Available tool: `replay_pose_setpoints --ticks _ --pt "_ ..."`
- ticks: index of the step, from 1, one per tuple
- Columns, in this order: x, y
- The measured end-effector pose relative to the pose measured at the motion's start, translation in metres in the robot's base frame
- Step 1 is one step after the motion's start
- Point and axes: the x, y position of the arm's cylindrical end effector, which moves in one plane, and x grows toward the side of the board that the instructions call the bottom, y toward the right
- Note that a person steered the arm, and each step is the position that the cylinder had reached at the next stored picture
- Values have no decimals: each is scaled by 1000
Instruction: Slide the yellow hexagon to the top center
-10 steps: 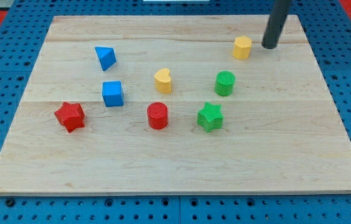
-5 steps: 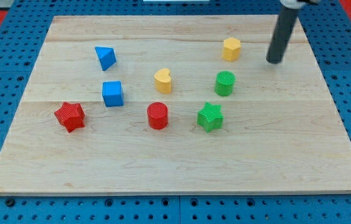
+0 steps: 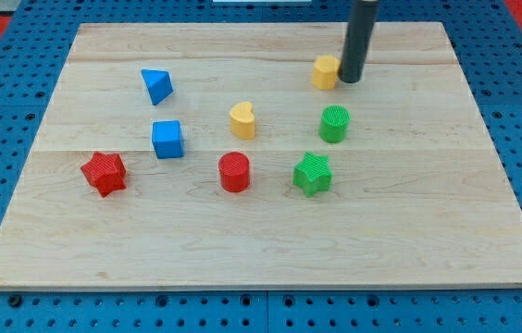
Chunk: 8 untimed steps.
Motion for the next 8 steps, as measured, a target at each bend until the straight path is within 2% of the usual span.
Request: replay_pose_setpoints --ticks 2,3,4,5,8 --pt "-22 -42" --pt "-13 -42" --pt "29 -42" --pt "40 -74" --pt "-85 -87"
